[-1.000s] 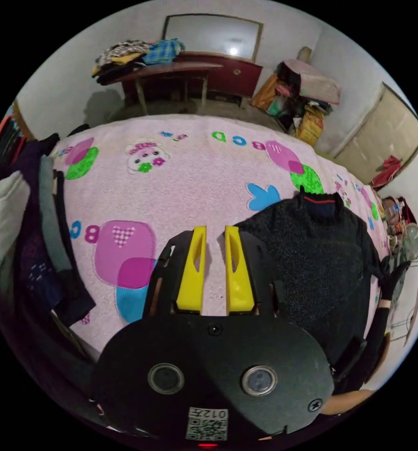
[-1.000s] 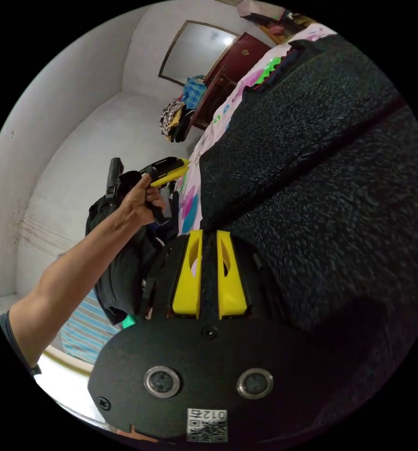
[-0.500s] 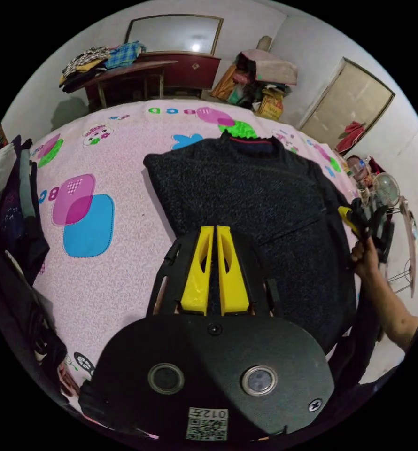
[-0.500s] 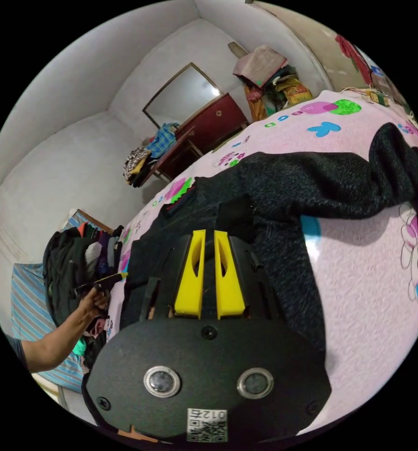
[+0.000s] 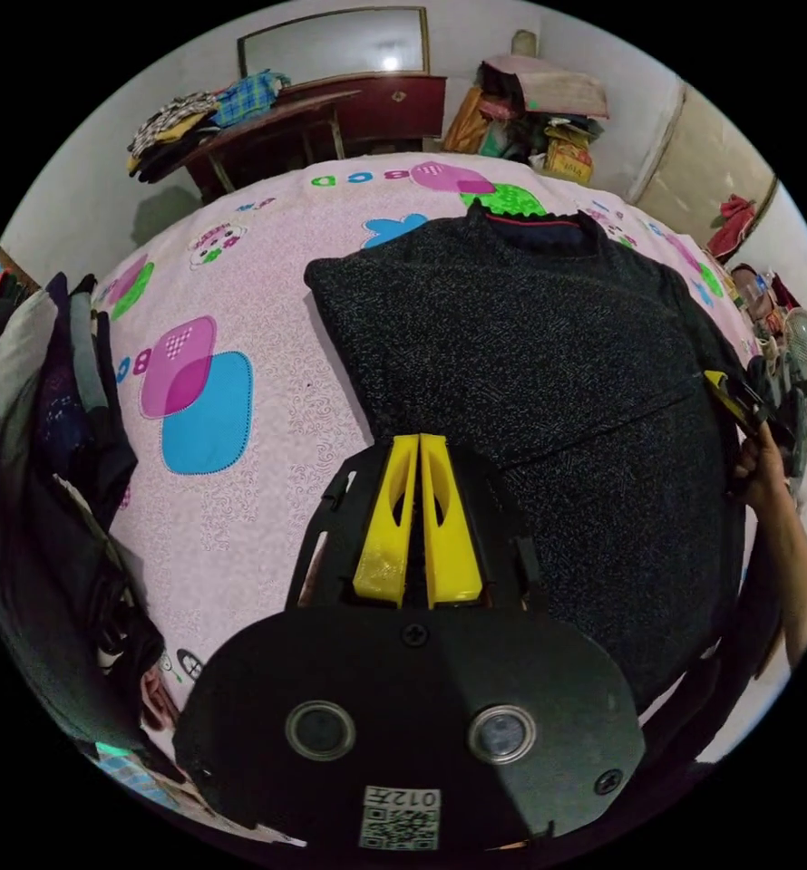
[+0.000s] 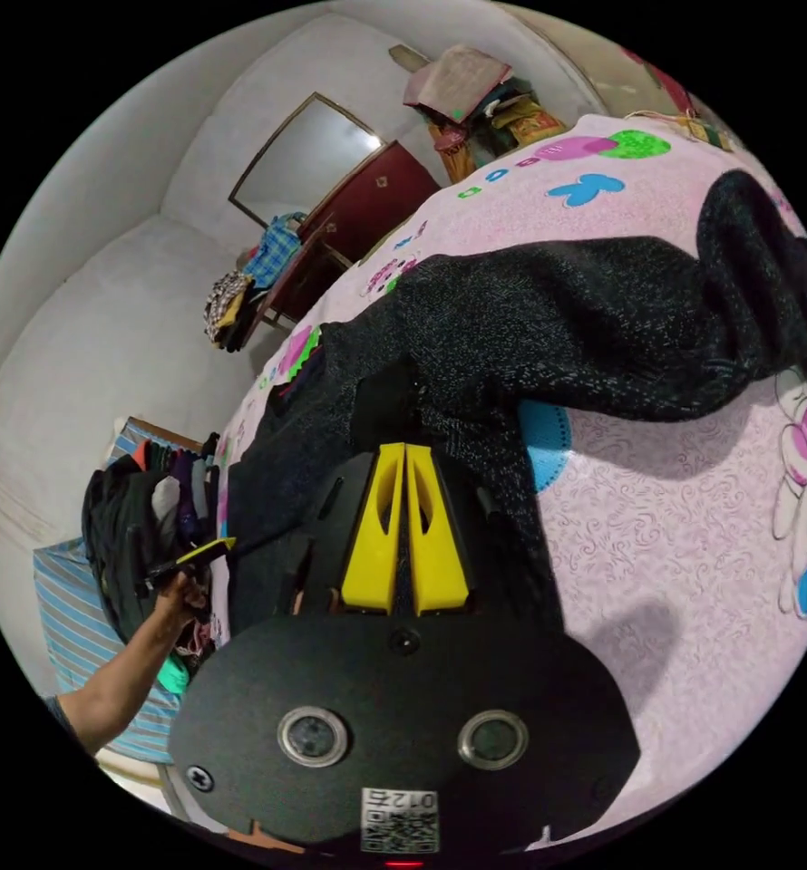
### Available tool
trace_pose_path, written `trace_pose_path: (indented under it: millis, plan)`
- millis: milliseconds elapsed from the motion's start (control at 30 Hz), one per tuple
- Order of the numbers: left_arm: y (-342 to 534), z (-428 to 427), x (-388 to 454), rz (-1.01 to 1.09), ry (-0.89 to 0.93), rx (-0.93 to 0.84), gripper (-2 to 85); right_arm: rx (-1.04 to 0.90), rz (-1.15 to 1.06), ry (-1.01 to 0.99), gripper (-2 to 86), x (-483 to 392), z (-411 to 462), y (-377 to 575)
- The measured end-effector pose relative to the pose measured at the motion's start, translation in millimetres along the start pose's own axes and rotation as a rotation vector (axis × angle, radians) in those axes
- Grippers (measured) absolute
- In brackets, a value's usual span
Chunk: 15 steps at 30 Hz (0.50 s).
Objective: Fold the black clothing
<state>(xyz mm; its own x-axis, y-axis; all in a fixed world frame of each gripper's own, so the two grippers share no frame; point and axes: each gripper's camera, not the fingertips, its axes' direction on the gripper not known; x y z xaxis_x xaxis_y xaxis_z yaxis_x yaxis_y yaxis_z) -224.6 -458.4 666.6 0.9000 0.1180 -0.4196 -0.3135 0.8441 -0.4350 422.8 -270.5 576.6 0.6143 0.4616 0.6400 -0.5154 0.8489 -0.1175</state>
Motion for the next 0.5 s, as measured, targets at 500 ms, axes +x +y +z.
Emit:
trace_pose_path:
  millis: [500]
  plan:
    - [174.1, 6.4, 170.2, 0.390, 0.122, -0.279, 0.1, -0.527, -0.406, 0.202, -0.9, -29.8, -124.5, 102.6]
